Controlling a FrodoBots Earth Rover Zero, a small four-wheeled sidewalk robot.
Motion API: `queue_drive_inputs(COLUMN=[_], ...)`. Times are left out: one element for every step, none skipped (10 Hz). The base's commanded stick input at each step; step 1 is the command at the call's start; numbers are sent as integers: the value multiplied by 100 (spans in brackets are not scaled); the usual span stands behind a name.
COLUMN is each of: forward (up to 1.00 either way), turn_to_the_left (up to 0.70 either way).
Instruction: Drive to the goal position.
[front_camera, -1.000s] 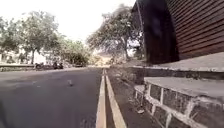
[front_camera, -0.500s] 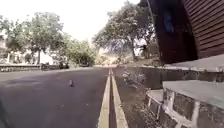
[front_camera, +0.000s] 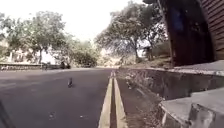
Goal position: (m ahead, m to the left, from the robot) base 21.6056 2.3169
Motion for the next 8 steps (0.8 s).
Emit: queue_drive_inputs(forward=[70,70,70,70,70,70,70,70], turn_to_the_left=[0,0,0,0,0,0,2,7])
